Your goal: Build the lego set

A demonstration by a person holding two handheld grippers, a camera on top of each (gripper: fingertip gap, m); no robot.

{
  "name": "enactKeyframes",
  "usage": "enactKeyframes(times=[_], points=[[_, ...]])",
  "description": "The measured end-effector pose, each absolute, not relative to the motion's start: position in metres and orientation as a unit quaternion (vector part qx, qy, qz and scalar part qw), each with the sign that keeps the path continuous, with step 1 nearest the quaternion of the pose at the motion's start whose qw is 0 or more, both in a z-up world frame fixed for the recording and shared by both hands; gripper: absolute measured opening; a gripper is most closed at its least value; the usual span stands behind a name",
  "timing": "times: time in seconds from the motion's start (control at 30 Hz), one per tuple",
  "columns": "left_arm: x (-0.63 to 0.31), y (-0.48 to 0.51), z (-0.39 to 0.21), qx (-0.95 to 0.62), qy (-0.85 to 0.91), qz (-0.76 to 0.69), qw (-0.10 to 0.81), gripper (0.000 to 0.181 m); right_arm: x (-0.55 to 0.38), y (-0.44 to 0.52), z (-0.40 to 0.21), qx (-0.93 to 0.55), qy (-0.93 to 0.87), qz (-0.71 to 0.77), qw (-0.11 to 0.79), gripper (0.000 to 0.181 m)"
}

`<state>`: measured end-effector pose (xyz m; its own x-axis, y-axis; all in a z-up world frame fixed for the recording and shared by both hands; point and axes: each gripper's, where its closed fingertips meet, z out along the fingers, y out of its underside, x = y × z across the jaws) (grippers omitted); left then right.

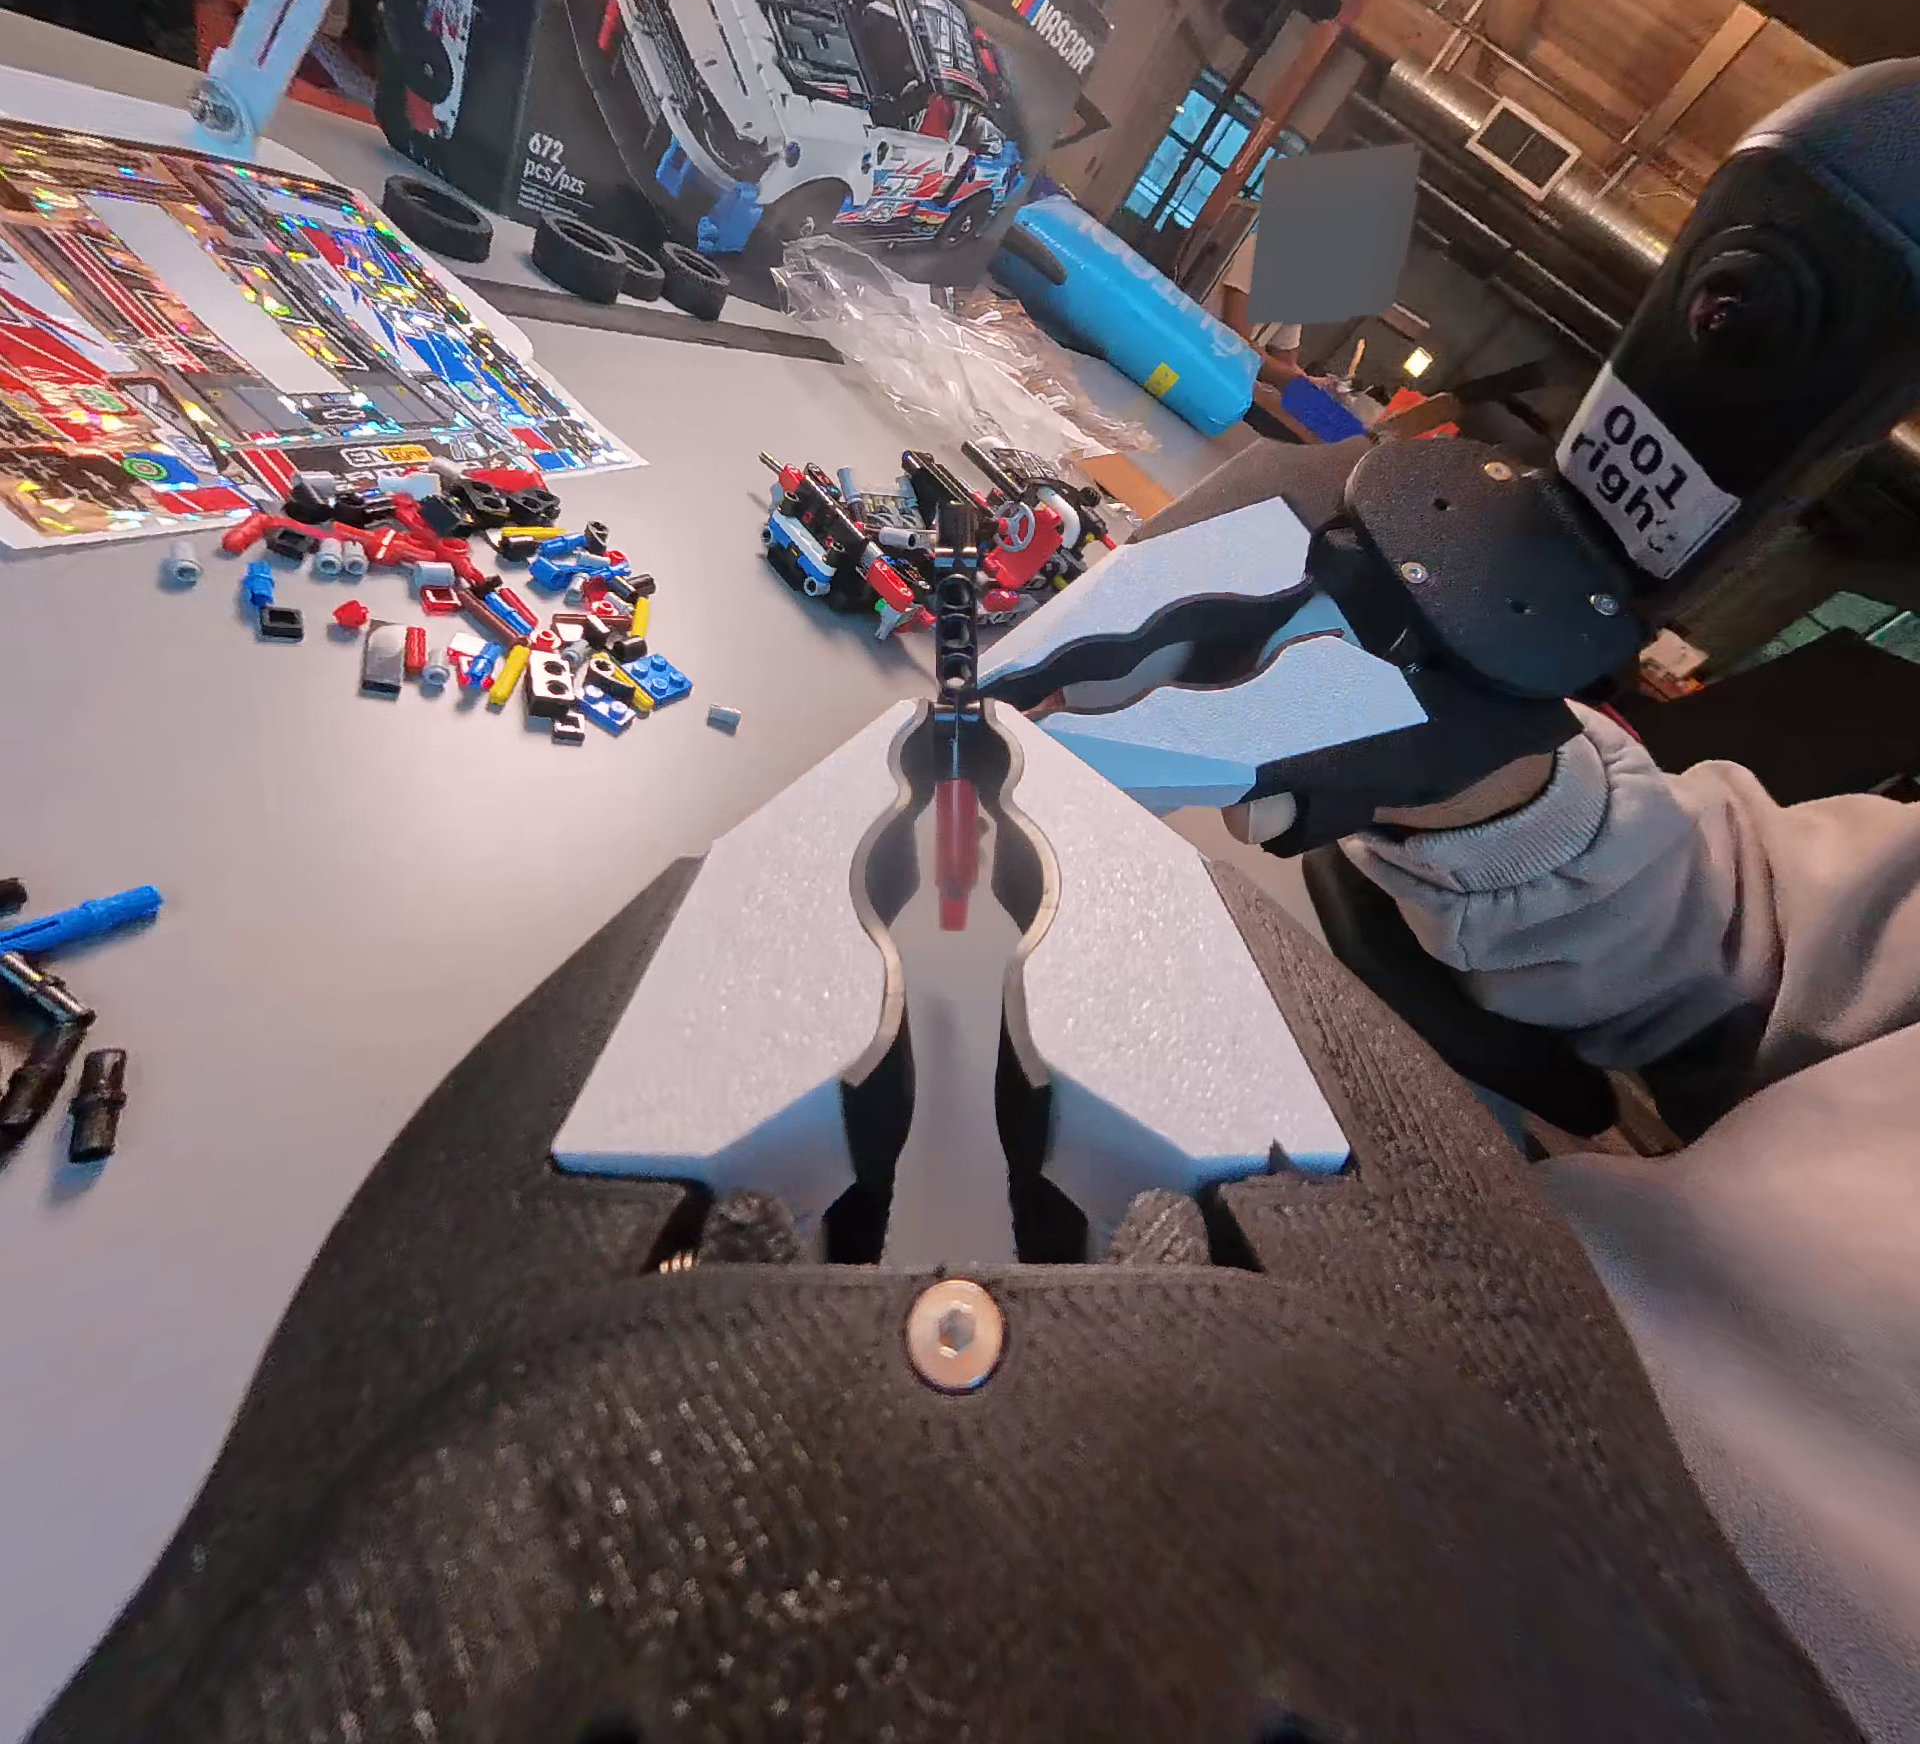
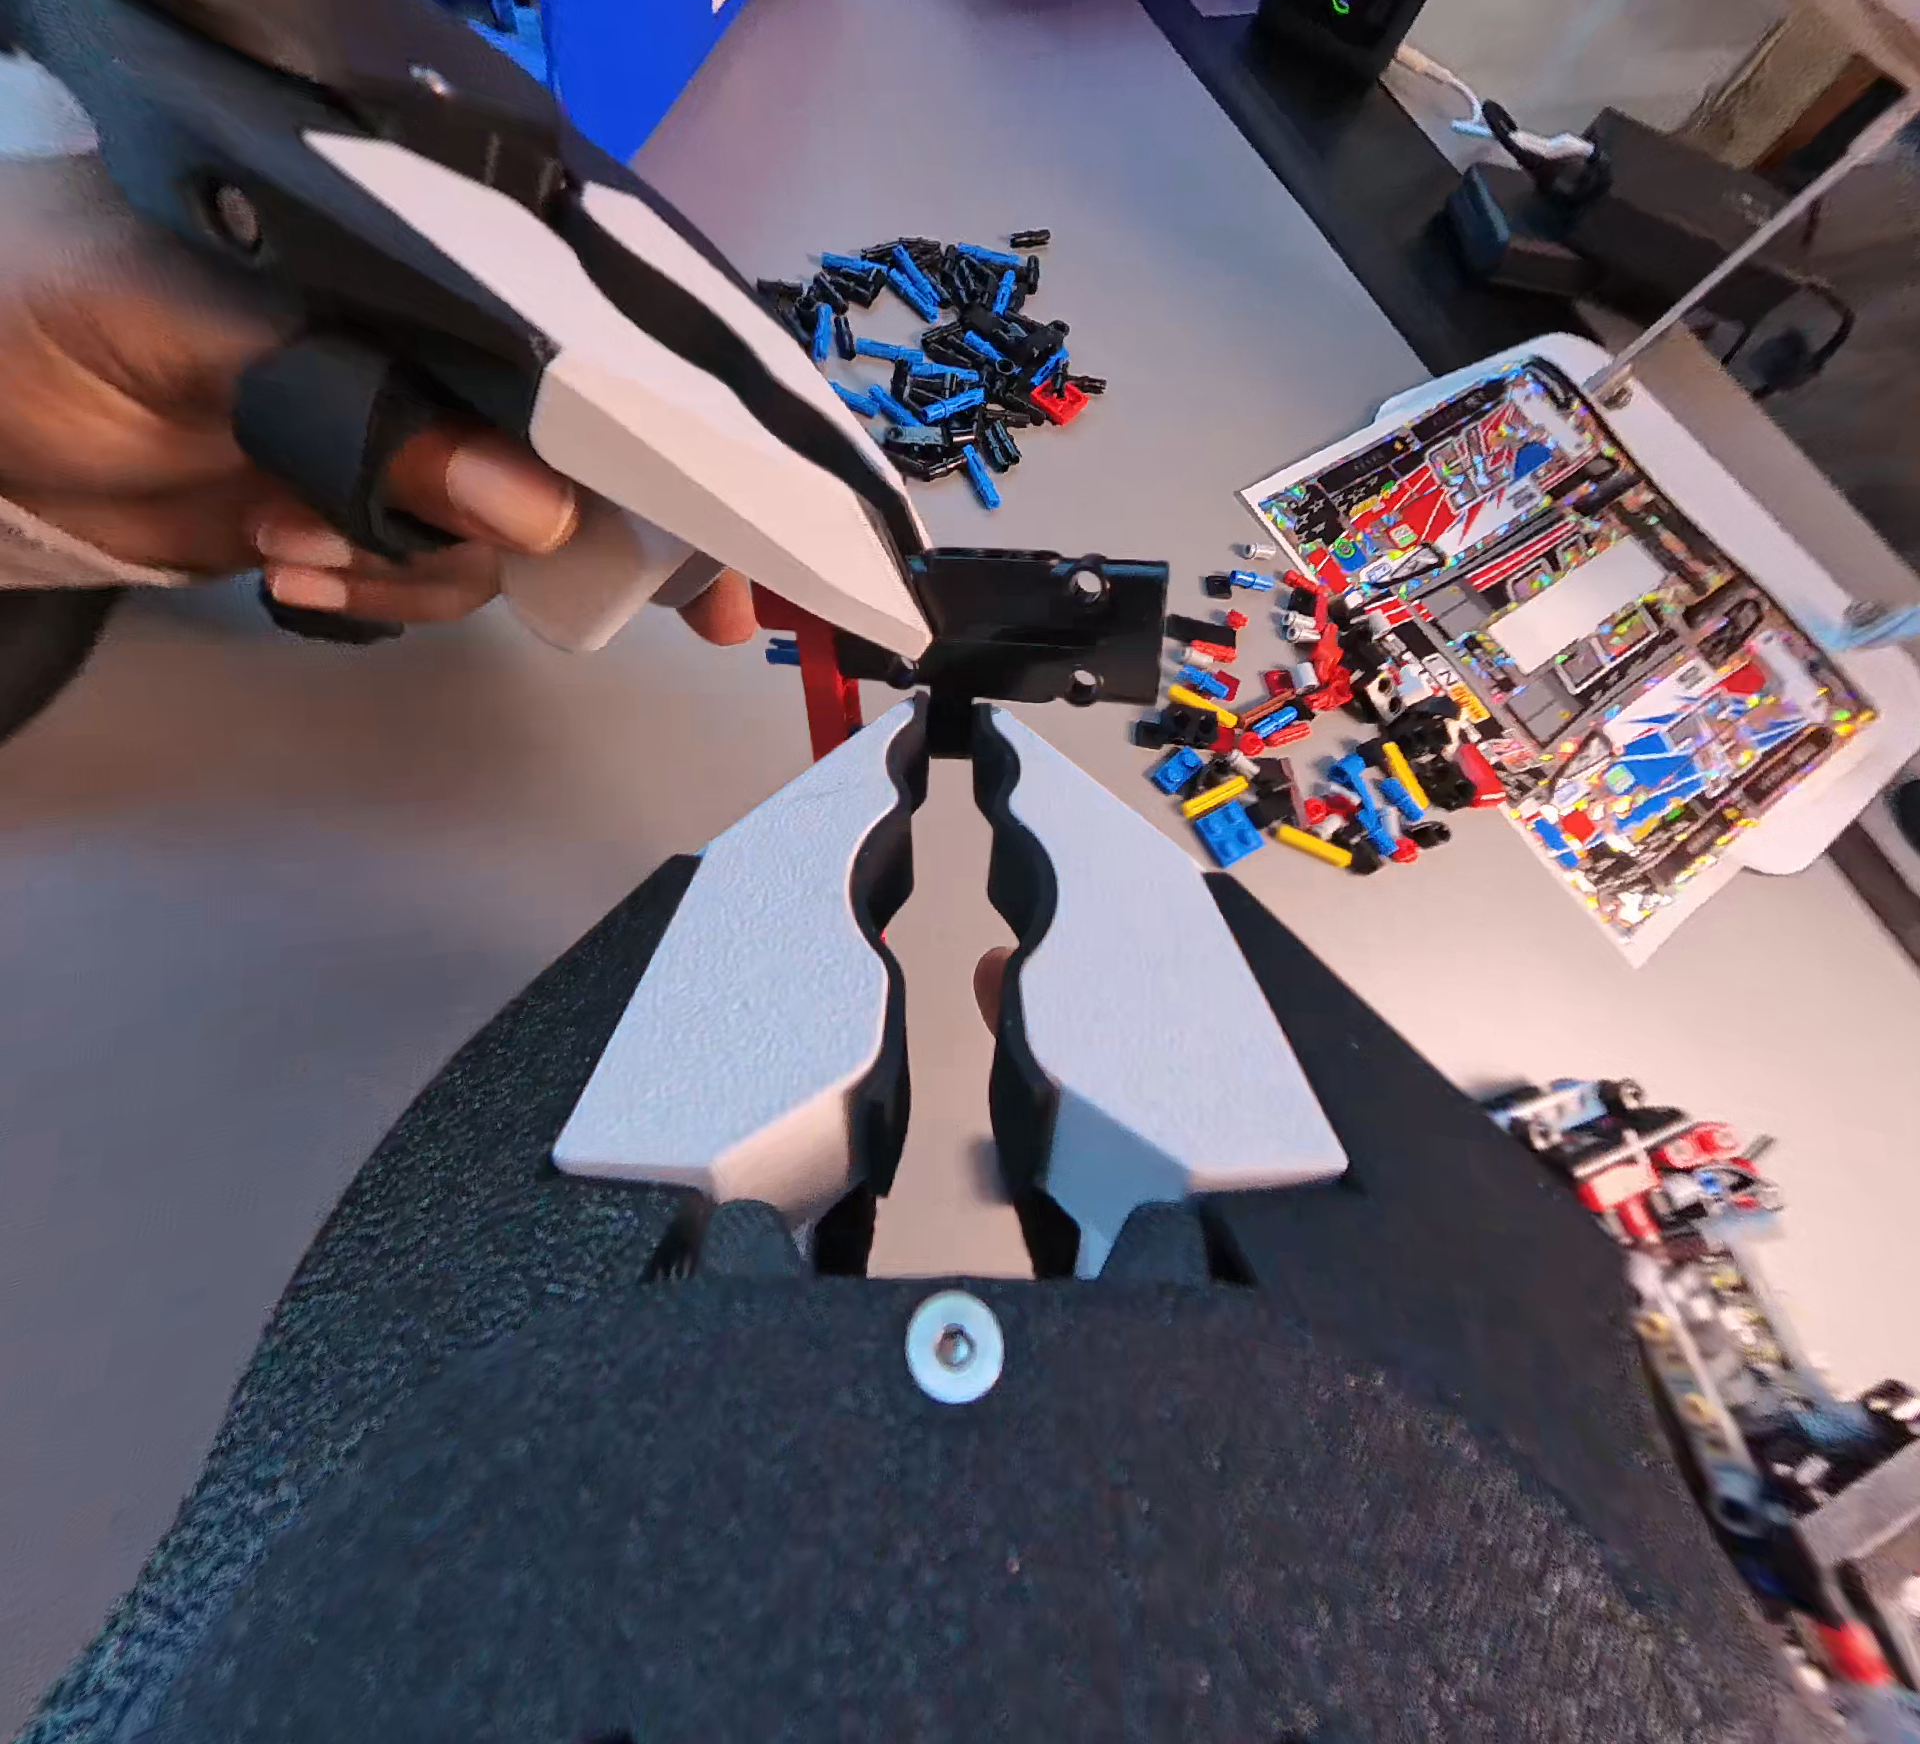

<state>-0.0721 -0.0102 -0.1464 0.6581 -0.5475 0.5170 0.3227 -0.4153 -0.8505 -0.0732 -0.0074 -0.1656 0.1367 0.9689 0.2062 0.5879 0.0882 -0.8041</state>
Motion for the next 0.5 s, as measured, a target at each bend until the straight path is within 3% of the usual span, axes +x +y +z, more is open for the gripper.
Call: enactKeyframes(times=[0.5], points=[[-0.065,-0.011,-0.169,-0.753,0.077,-0.449,0.474,0.006,-0.068,-0.01,-0.186,-0.657,-0.587,0.29,0.372,0.005]])
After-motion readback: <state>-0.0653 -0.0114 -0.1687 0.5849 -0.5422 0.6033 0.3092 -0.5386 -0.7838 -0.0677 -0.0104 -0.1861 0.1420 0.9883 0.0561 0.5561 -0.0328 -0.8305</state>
